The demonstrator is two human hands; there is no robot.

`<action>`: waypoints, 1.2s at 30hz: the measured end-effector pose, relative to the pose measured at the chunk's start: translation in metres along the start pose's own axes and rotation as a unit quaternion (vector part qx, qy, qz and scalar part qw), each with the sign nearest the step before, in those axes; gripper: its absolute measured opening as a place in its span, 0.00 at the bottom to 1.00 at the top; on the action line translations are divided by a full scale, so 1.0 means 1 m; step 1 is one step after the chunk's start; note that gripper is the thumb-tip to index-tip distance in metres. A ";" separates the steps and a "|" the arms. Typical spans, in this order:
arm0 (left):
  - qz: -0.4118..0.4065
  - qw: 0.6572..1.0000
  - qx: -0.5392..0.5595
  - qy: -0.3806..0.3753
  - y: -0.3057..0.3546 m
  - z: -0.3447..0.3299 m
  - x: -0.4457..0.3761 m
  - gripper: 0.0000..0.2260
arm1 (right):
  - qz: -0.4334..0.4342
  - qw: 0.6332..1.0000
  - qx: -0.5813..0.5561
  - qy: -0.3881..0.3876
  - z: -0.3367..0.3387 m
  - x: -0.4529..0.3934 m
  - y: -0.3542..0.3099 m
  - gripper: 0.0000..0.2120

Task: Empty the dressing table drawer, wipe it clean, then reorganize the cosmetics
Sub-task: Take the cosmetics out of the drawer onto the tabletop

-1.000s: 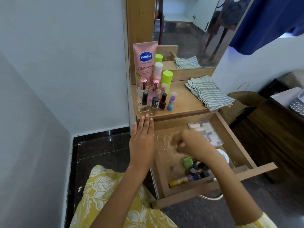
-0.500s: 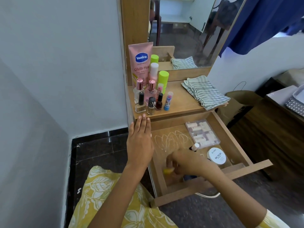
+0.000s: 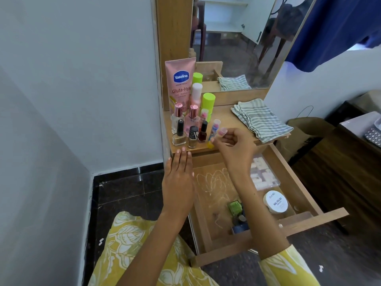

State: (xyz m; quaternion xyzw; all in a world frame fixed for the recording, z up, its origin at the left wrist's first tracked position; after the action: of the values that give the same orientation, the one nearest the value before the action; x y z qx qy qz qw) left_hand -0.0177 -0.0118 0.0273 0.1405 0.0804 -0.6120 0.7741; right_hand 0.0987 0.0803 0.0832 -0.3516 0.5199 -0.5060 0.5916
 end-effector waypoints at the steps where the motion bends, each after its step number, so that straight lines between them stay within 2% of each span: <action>1: 0.001 1.000 0.002 0.006 0.000 0.001 0.000 0.22 | 0.008 1.000 0.007 0.001 -0.006 0.003 0.001 0.08; 8: -0.003 1.000 -0.003 -0.011 -0.002 -0.007 -0.001 0.24 | 0.044 0.998 0.048 0.019 -0.031 0.013 0.000 0.11; 15: 0.000 1.000 0.009 -0.015 -0.002 -0.005 -0.002 0.24 | 0.039 0.996 0.077 0.028 -0.034 0.023 0.009 0.11; 22: 0.007 0.999 0.030 -0.011 -0.001 -0.001 -0.002 0.23 | 0.030 0.997 0.066 0.013 -0.033 0.022 0.011 0.13; 25: 0.005 1.000 0.011 -0.020 -0.002 -0.004 -0.002 0.23 | 0.072 0.991 0.115 -0.010 -0.012 0.032 0.009 0.13; 28: 0.002 1.000 -0.004 -0.027 -0.002 -0.006 -0.002 0.23 | 0.099 0.940 0.321 -0.062 0.016 0.041 0.015 0.09; 30: 0.003 1.000 -0.004 -0.027 -0.002 -0.006 -0.002 0.23 | 0.041 0.892 0.434 -0.117 0.035 0.044 0.028 0.12; 33: 0.005 1.000 0.005 -0.023 -0.001 -0.006 -0.001 0.23 | -0.068 0.840 0.508 -0.180 0.053 0.049 0.049 0.14; 36: 0.005 1.000 0.011 -0.019 -0.001 -0.003 -0.001 0.23 | -0.126 0.813 0.534 -0.194 0.059 0.050 0.061 0.13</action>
State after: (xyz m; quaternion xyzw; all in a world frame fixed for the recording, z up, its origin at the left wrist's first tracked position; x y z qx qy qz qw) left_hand -0.0184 -0.0101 0.0241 0.1377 0.0579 -0.6115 0.7770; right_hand 0.1673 0.0402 0.0250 -0.1340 -0.0067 -0.6955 0.7058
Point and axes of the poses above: each hand's wrist, its own x-axis away from the middle knuckle, its own z-axis out of the back of the hand, y = z × x, the point moved 4 cm from there along -x, towards the middle knuckle, and after that the axes turned 4 degrees about -x, right-handed, at the moved point
